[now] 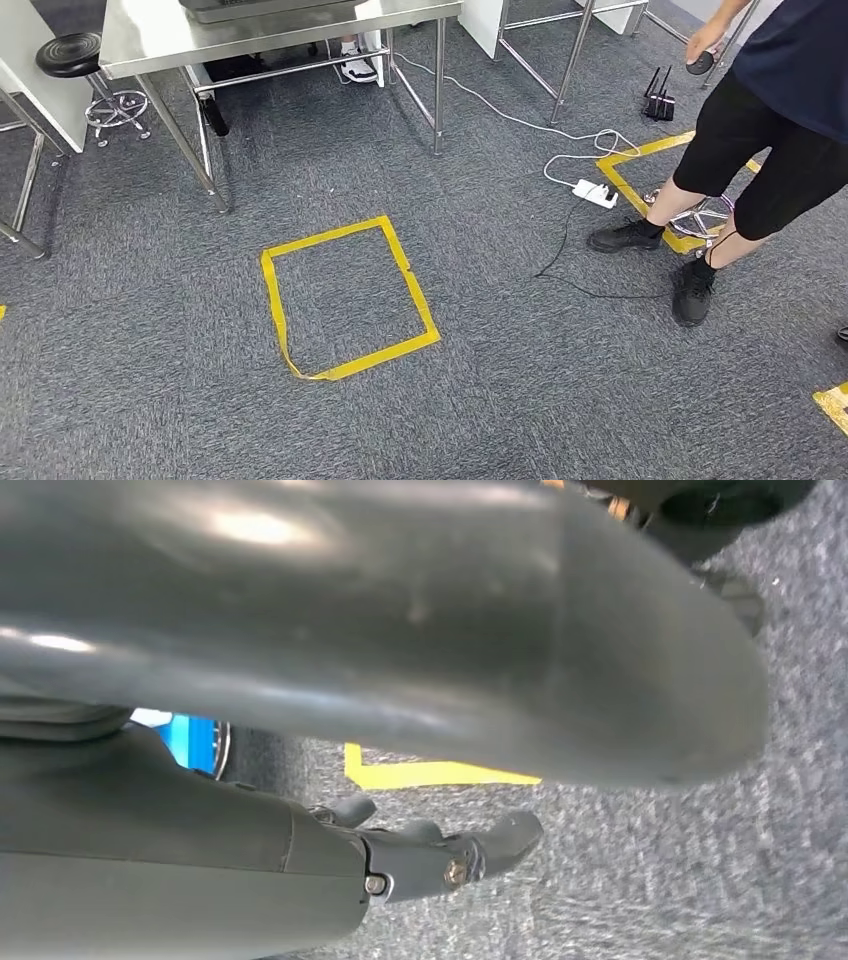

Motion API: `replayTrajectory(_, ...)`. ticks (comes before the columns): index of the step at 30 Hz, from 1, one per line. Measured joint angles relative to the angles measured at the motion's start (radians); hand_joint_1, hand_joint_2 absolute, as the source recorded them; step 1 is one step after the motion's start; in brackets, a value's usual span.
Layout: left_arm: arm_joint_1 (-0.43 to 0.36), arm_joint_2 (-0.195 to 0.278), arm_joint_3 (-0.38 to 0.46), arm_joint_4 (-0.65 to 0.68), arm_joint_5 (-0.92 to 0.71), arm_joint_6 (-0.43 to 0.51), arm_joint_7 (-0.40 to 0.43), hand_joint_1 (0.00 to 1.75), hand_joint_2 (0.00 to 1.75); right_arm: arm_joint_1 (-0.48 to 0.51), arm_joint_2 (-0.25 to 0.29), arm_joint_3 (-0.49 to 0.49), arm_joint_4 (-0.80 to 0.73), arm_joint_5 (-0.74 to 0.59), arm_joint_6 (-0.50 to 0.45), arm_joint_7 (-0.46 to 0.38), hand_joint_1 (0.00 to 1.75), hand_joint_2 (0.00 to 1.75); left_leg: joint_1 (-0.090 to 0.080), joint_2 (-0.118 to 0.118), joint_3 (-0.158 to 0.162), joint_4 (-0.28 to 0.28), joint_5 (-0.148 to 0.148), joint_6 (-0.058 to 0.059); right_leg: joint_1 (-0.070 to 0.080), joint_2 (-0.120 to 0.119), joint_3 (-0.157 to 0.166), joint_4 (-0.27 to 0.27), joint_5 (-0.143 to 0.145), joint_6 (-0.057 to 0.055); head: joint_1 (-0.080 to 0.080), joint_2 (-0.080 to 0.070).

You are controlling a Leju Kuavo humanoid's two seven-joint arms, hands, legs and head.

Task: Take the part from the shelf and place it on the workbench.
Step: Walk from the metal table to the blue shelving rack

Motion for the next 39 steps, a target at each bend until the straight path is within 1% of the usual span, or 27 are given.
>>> replayTrajectory(2, -0.001, 0.000, 0.000, 0.000, -0.001, 0.000, 0.000, 0.00, 0.00, 0.002, 0.000, 0.000, 0.000, 0.000, 0.000, 0.000, 0.00, 0.00, 0.004, -0.031, -0.006, 0.027, -0.026, -0.010, -0.008, 0.019, 0.008, -0.006, 0.006, -0.012, -0.003, 0.000)
replayTrajectory(4, 0.001, 0.000, 0.000, 0.000, -0.002, 0.000, 0.000, 0.00, 0.00, 0.001, 0.001, -0.001, 0.000, 0.001, 0.000, 0.000, 0.00, 0.00, 0.006, -0.075, -0.050, 0.132, -0.092, -0.012, -0.011, 0.038, 0.012, -0.008, 0.010, -0.021, -0.007, 0.000)
replayTrajectory(5, 0.002, 0.000, 0.000, 0.000, -0.002, 0.001, 0.000, 0.00, 0.00, 0.001, 0.002, -0.001, 0.000, 0.001, 0.001, -0.001, 0.00, 0.00, 0.006, -0.084, -0.081, 0.201, -0.126, -0.011, -0.009, 0.049, 0.012, -0.008, 0.011, -0.024, -0.007, 0.000)
replayTrajectory(6, 0.003, 0.000, 0.000, 0.000, -0.002, 0.001, 0.000, 0.00, 0.00, 0.001, 0.003, -0.001, 0.000, 0.002, 0.001, -0.002, 0.00, 0.00, 0.006, -0.088, -0.107, 0.255, -0.144, -0.010, -0.007, 0.061, 0.012, -0.007, 0.011, -0.025, -0.007, 0.000)
replayTrajectory(7, 0.003, 0.001, 0.000, 0.000, -0.002, 0.001, 0.000, 0.00, 0.00, 0.002, 0.004, -0.001, 0.001, 0.003, 0.002, -0.003, 0.00, 0.00, 0.006, -0.090, -0.119, 0.277, -0.142, -0.009, -0.005, 0.074, 0.013, -0.007, 0.011, -0.025, -0.007, 0.000)
replayTrajectory(8, 0.004, 0.001, 0.000, 0.000, -0.002, 0.001, 0.000, 0.00, 0.00, 0.002, 0.004, -0.001, 0.001, 0.004, 0.002, -0.003, 0.00, 0.00, 0.007, -0.092, -0.112, 0.258, -0.117, -0.008, -0.005, 0.088, 0.014, -0.006, 0.011, -0.025, -0.007, 0.000)
replayTrajectory(9, 0.004, 0.001, 0.000, 0.000, -0.002, 0.001, 0.000, 0.00, 0.00, 0.003, 0.004, -0.001, 0.001, 0.005, 0.002, -0.003, 0.00, 0.00, 0.008, -0.100, -0.089, 0.204, -0.079, -0.007, -0.006, 0.103, 0.015, -0.004, 0.010, -0.024, -0.007, 0.000)
replayTrajectory(11, 0.005, 0.002, 0.000, 0.000, -0.002, 0.002, 0.000, 0.00, 0.00, 0.001, 0.006, -0.001, 0.001, 0.009, 0.003, -0.003, 0.00, 0.00, 0.015, -0.141, -0.034, 0.078, -0.021, -0.006, -0.005, 0.130, 0.012, 0.004, 0.007, -0.018, -0.007, 0.000)
replayTrajectory(13, 0.003, 0.003, 0.000, 0.000, -0.002, 0.003, 0.002, 0.00, 0.00, 0.000, 0.006, -0.002, 0.001, 0.012, 0.005, -0.003, 0.00, 0.00, 0.016, -0.168, -0.014, 0.026, -0.011, -0.003, -0.004, 0.151, 0.000, 0.010, 0.006, -0.008, -0.007, 0.000)
replayTrajectory(15, 0.000, 0.003, 0.000, 0.000, -0.004, 0.004, 0.004, 0.00, 0.00, 0.003, 0.006, -0.003, 0.001, 0.016, 0.007, -0.002, 0.00, 0.00, 0.010, -0.152, -0.015, 0.021, -0.009, 0.008, -0.006, 0.166, -0.014, 0.008, 0.009, 0.004, -0.007, 0.000)
replayTrajectory(17, 0.000, 0.004, 0.000, 0.000, -0.004, 0.005, 0.005, 0.00, 0.00, 0.006, 0.006, -0.005, 0.001, 0.019, 0.009, -0.001, 0.00, 0.00, 0.009, -0.129, -0.015, 0.016, -0.004, 0.025, -0.004, 0.129, -0.037, 0.040, -0.007, 0.009, -0.004, 0.000)
replayTrajectory(19, 0.001, 0.004, 0.000, 0.000, -0.005, 0.006, 0.005, 0.00, 0.00, 0.003, 0.007, -0.006, 0.001, 0.021, 0.011, -0.001, 0.00, 0.00, 0.008, -0.102, -0.016, 0.013, -0.003, 0.036, -0.002, 0.070, -0.093, 0.148, -0.059, 0.005, 0.002, 0.000)
replayTrajectory(21, 0.002, 0.004, 0.000, 0.000, -0.006, 0.007, 0.005, 0.00, 0.00, -0.001, 0.008, -0.006, 0.001, 0.023, 0.012, 0.000, 0.00, 0.00, 0.005, -0.072, -0.018, 0.014, -0.003, 0.039, -0.003, 0.051, -0.160, 0.278, -0.109, 0.005, 0.003, 0.000)
replayTrajectory(22, 0.002, 0.004, 0.000, 0.000, -0.007, 0.008, 0.005, 0.00, 0.00, -0.001, 0.008, -0.006, 0.001, 0.024, 0.013, 0.000, 0.00, 0.00, 0.004, -0.058, -0.019, 0.014, -0.004, 0.039, -0.004, 0.048, -0.174, 0.306, -0.115, 0.010, 0.003, 0.000)
replayTrajectory(23, 0.002, 0.004, 0.000, 0.000, -0.009, 0.009, 0.004, 0.00, 0.00, 0.000, 0.008, -0.006, 0.001, 0.025, 0.013, 0.000, 0.00, 0.00, 0.004, -0.045, -0.019, 0.014, -0.004, 0.039, -0.004, 0.044, -0.165, 0.291, -0.104, 0.018, 0.004, 0.000)
replayTrajectory(24, 0.002, 0.004, 0.000, 0.000, -0.010, 0.010, 0.003, 0.00, 0.00, 0.001, 0.007, -0.007, 0.001, 0.025, 0.014, 0.000, 0.00, 0.00, 0.004, -0.034, -0.018, 0.014, -0.004, 0.038, -0.003, 0.035, -0.134, 0.235, -0.082, 0.027, 0.004, 0.000)
replayTrajectory(25, 0.001, 0.004, 0.000, 0.000, -0.011, 0.011, 0.002, 0.00, 0.00, 0.001, 0.007, -0.007, 0.001, 0.026, 0.014, 0.000, 0.00, 0.00, 0.003, -0.023, -0.017, 0.014, -0.005, 0.037, -0.002, 0.014, -0.090, 0.157, -0.056, 0.032, 0.004, 0.000)
replayTrajectory(27, 0.001, 0.004, 0.000, 0.000, -0.012, 0.011, 0.001, 0.00, 0.00, -0.003, 0.006, -0.007, 0.001, 0.027, 0.014, 0.000, 0.00, 0.00, -0.003, -0.004, -0.012, 0.014, -0.010, 0.028, 0.004, -0.029, -0.021, 0.036, -0.018, 0.028, 0.003, 0.000)
replayTrajectory(28, 0.001, 0.004, 0.000, 0.000, -0.012, 0.012, 0.000, 0.00, 0.00, -0.004, 0.006, -0.007, 0.001, 0.027, 0.014, 0.000, 0.00, 0.00, -0.006, 0.006, -0.008, 0.014, -0.012, 0.022, 0.007, -0.039, -0.010, 0.012, -0.009, 0.019, 0.003, 0.000)
replayTrajectory(30, 0.000, 0.005, 0.000, 0.000, -0.012, 0.012, 0.000, 0.00, 0.00, -0.004, 0.007, -0.007, 0.002, 0.027, 0.014, 0.000, 0.00, 0.00, -0.006, 0.025, 0.001, 0.008, -0.014, 0.010, 0.010, -0.019, -0.011, 0.006, 0.001, 0.000, 0.002, 0.000)
replayTrajectory(31, -0.001, 0.005, -0.001, 0.000, -0.013, 0.012, 0.000, 0.00, 0.00, -0.002, 0.007, -0.007, 0.002, 0.027, 0.014, 0.000, 0.00, 0.00, -0.003, 0.020, 0.004, 0.010, -0.019, 0.003, 0.006, -0.007, -0.009, 0.003, 0.006, -0.008, 0.001, 0.000)
replayTrajectory(33, 0.000, 0.006, -0.001, 0.000, -0.014, 0.012, 0.000, 0.00, 0.00, -0.001, 0.007, -0.008, 0.002, 0.030, 0.015, 0.000, 0.00, 0.00, 0.001, -0.028, -0.013, 0.063, -0.058, -0.005, -0.004, 0.015, 0.000, -0.005, 0.014, -0.022, -0.003, 0.000)
replayTrajectory(35, 0.002, 0.008, 0.000, 0.000, -0.014, 0.013, 0.000, 0.00, 0.00, -0.001, 0.008, -0.009, 0.002, 0.034, 0.015, 0.000, 0.00, 0.00, 0.004, -0.080, -0.069, 0.191, -0.128, -0.009, -0.007, 0.039, 0.003, -0.006, 0.017, -0.029, -0.006, 0.000)
replayTrajectory(36, 0.003, 0.009, 0.000, 0.000, -0.014, 0.013, 0.000, 0.00, 0.00, -0.002, 0.009, -0.010, 0.002, 0.035, 0.015, 0.000, 0.00, 0.00, 0.004, -0.089, -0.100, 0.254, -0.152, -0.010, -0.006, 0.053, 0.003, -0.006, 0.017, -0.030, -0.007, 0.000)
replayTrajectory(37, 0.004, 0.009, 0.000, 0.000, -0.014, 0.013, 0.000, 0.00, 0.00, -0.001, 0.009, -0.012, 0.002, 0.036, 0.015, 0.000, 0.00, 0.00, 0.004, -0.092, -0.119, 0.288, -0.156, -0.011, -0.005, 0.067, 0.004, -0.005, 0.017, -0.030, -0.007, 0.000)
replayTrajectory(38, 0.004, 0.010, 0.000, 0.000, -0.014, 0.013, 0.000, 0.00, 0.00, -0.001, 0.010, -0.014, 0.002, 0.037, 0.015, 0.000, 0.00, 0.00, 0.006, -0.093, -0.121, 0.283, -0.138, -0.012, -0.005, 0.083, 0.005, -0.004, 0.017, -0.030, -0.007, 0.000)
replayTrajectory(39, 0.004, 0.010, 0.000, 0.000, -0.014, 0.013, 0.000, 0.00, 0.00, -0.001, 0.011, -0.016, 0.002, 0.037, 0.015, 0.000, 0.00, 0.00, 0.008, -0.097, -0.104, 0.239, -0.102, -0.013, -0.007, 0.098, 0.007, -0.003, 0.016, -0.029, -0.007, 0.000)
